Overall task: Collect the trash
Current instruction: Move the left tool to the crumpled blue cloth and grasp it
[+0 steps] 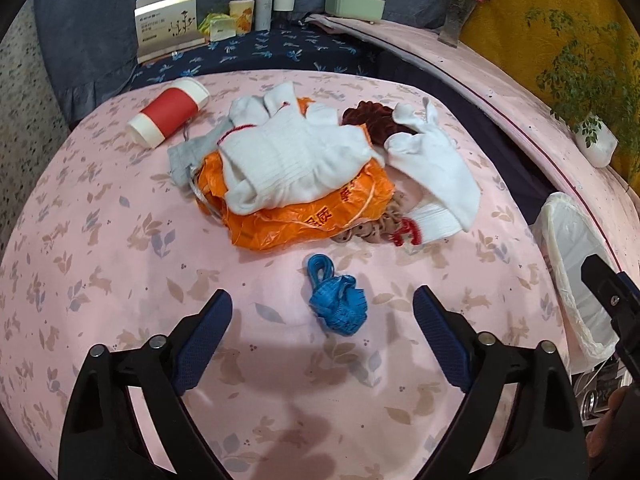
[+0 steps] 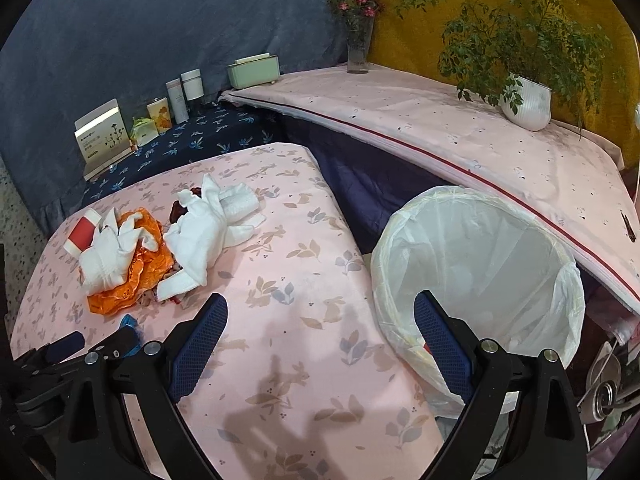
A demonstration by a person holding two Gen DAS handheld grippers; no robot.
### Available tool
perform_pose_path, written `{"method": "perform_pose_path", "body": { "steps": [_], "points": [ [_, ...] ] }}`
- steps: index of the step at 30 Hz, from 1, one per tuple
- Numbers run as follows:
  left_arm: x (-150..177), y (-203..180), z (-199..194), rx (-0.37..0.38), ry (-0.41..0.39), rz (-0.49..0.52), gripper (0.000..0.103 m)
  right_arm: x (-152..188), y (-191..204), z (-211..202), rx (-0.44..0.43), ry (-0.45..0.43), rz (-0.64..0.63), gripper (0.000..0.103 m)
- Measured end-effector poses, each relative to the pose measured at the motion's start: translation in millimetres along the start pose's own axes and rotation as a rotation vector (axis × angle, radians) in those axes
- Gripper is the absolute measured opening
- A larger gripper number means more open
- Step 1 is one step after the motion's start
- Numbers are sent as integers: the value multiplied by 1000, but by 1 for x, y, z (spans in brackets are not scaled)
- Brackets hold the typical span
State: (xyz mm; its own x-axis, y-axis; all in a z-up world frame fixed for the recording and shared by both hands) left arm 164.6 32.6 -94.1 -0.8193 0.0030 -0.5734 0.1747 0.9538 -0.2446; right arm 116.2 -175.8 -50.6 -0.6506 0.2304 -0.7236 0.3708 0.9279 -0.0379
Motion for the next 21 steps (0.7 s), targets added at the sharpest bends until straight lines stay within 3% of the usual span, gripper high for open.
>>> {"method": "perform_pose_path", "body": {
  "steps": [4, 8, 10, 13, 14, 21],
  "points": [
    [2, 6, 7, 19, 21, -12, 78, 2, 12, 7, -9, 15, -11, 90],
    [3, 12, 16, 48, 53, -28, 61, 3, 23, 13, -20, 26, -19, 90],
    [3, 14, 17, 55, 55, -35, 58, 5, 27, 16, -26, 31, -22, 90],
    [4, 13, 16, 69, 50, -27, 41, 5, 34, 19, -30, 38, -29, 90],
    [4, 13, 16, 78, 51, -25, 30, 5, 36, 20, -32, 41, -32, 90],
    [4, 12, 5, 96, 31, -18, 24, 0, 56, 31, -66, 63, -60, 79]
  ]
}}
Point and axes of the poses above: each gripper's, at about its wrist camera, not at the fingertips, and z roughly the way its jaws point, y to its left, x to its underside, the point moved 2 cm from there along z, roughly the way its jaws point, and after that the axes turned 8 degrees about x, right-handed, at the moved point
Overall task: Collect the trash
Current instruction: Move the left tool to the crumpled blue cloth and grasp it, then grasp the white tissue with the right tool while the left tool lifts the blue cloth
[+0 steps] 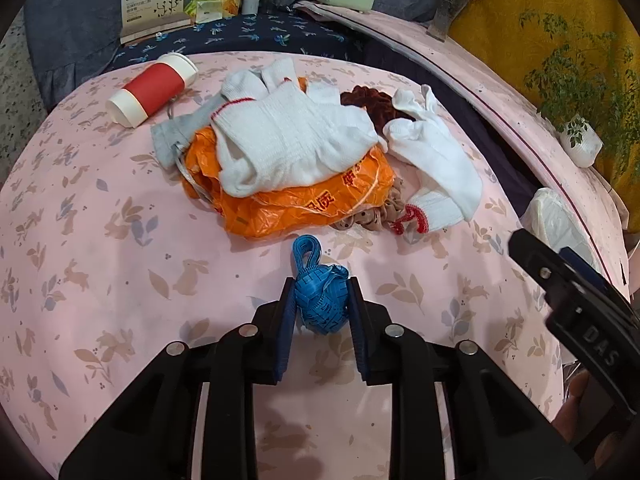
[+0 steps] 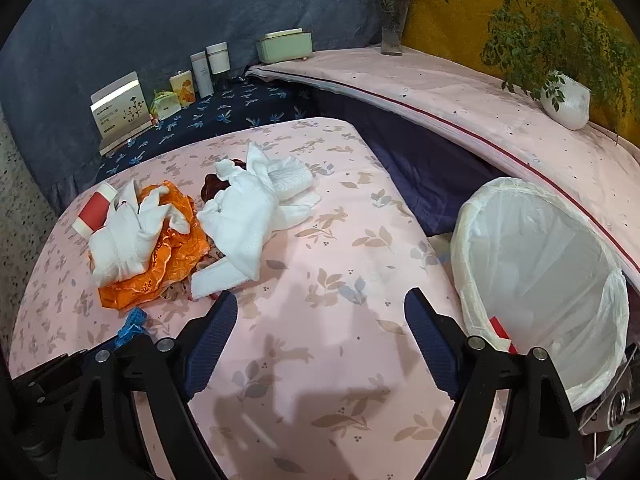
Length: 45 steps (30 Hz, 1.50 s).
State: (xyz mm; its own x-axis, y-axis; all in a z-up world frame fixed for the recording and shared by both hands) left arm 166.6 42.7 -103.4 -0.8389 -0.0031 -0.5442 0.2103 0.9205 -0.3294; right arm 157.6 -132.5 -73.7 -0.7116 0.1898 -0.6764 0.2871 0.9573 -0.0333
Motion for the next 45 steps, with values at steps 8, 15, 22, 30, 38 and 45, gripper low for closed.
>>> {"method": "perform_pose_path", "body": {
  "steps": [8, 15, 22, 30, 38, 45],
  "points": [
    [-14, 10, -14, -32, -34, -3, 24, -14, 24, 21, -42, 30, -14, 62],
    [-28, 14, -15, -44, -49, 4, 24, -20, 33, 50, -88, 102, 21, 48],
    [-31, 8, -18, -39, -57, 13, 24, -15, 30, 51, -143, 136, 44, 7],
    [-28, -10, -27, -29, -70, 31, 24, -23, 8, 24, -156, 87, 75, 5],
    [-22, -25, -33, -29, -72, 48, 24, -26, -12, -4, -119, 14, 57, 5],
    [-18, -48, -33, -22, -69, 97, 24, -30, -38, -21, -98, -31, 77, 5]
  ]
}}
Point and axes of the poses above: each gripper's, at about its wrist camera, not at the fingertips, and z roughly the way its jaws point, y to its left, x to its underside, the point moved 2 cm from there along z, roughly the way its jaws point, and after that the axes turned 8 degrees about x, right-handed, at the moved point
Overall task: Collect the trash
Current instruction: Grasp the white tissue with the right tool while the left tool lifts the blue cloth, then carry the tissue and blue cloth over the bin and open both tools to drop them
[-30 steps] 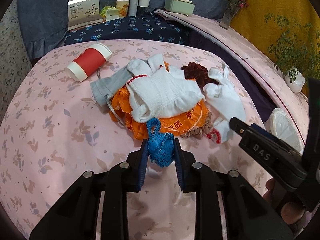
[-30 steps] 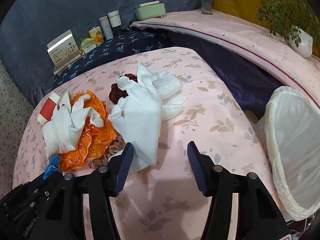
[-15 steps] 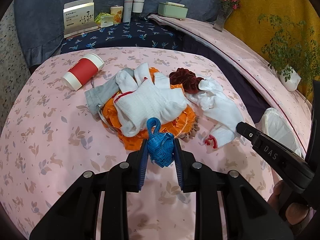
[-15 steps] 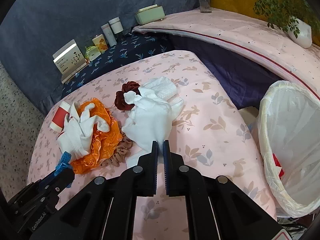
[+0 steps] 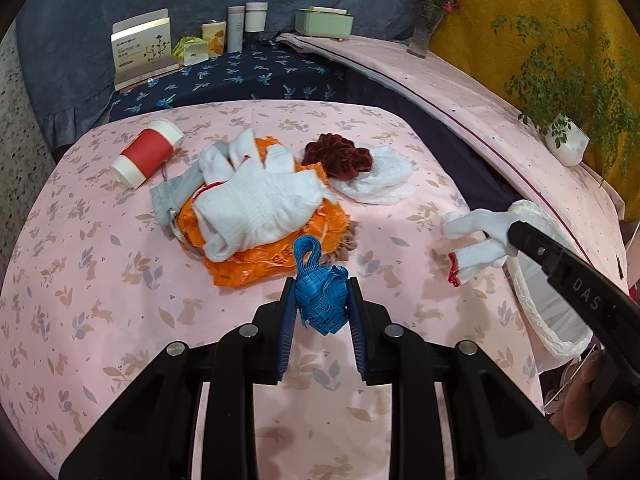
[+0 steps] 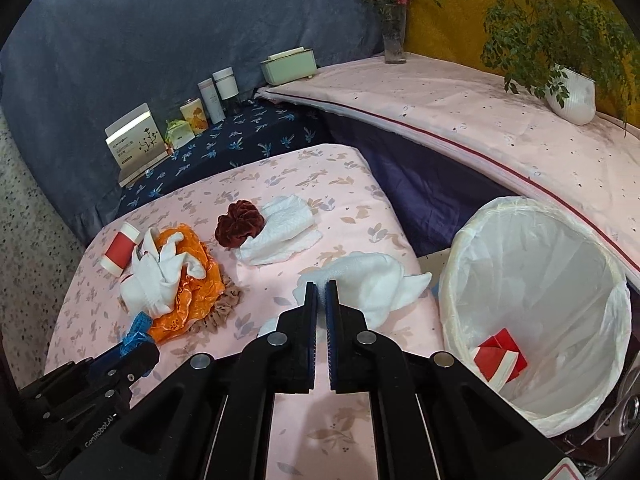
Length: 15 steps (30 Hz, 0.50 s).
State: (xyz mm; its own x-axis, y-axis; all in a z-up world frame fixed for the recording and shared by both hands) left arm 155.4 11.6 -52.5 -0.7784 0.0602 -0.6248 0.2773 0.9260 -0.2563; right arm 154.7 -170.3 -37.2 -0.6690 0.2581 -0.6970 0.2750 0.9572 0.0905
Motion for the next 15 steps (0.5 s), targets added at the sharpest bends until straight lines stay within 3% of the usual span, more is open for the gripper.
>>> {"method": "perform_pose_path", "body": {
  "steps": [15],
  "points": [
    [-12, -98, 13, 104, 17, 155, 24, -10, -100, -26, 117, -56, 114, 5]
  ]
}}
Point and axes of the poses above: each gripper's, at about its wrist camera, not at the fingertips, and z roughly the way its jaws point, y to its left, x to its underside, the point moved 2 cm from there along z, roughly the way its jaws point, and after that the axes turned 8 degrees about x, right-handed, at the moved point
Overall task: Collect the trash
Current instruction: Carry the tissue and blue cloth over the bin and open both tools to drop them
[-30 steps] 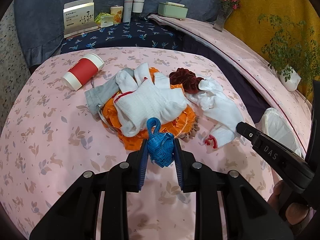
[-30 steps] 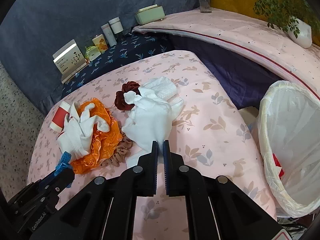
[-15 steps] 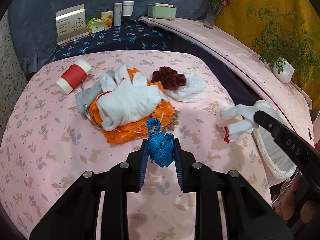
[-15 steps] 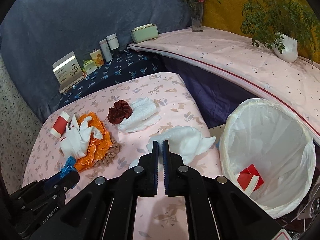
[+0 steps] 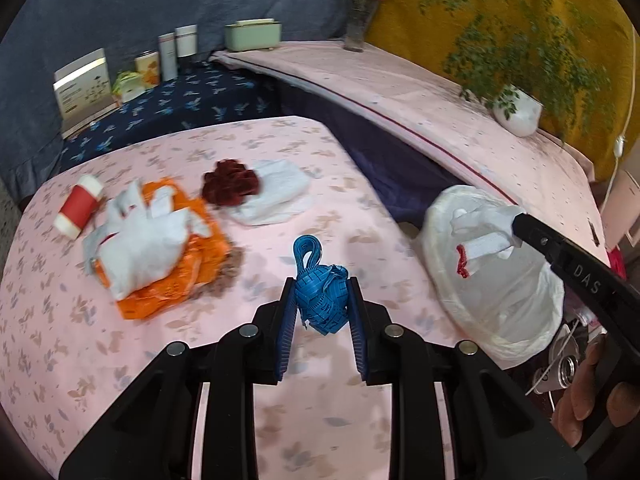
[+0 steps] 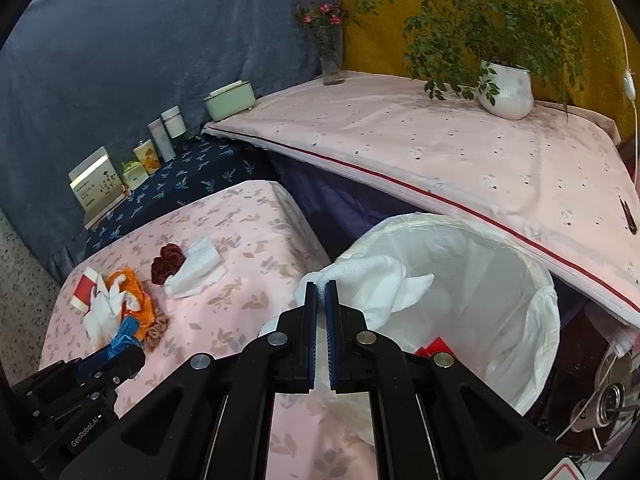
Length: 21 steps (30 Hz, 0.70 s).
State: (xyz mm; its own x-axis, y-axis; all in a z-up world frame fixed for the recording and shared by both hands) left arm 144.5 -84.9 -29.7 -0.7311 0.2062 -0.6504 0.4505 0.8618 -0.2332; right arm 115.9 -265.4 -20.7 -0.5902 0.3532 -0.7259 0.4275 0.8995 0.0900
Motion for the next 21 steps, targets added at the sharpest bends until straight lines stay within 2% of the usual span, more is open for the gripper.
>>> {"method": "perform_pose_path", "body": {
  "steps": [9, 14, 17, 21],
  "points": [
    [-15, -74, 24, 119, 35, 99, 24, 4, -61, 7, 70, 21, 61, 5],
    [-21, -106, 40, 172, 66, 128, 25, 7, -88, 8, 100, 27, 98, 11],
    [-23, -119, 47, 191, 71, 136, 30, 8, -102, 7, 113, 25, 116, 20],
    [-25, -131, 51, 201, 68, 148, 49, 8, -114, 2, 123, 15, 134, 27]
  ]
}}
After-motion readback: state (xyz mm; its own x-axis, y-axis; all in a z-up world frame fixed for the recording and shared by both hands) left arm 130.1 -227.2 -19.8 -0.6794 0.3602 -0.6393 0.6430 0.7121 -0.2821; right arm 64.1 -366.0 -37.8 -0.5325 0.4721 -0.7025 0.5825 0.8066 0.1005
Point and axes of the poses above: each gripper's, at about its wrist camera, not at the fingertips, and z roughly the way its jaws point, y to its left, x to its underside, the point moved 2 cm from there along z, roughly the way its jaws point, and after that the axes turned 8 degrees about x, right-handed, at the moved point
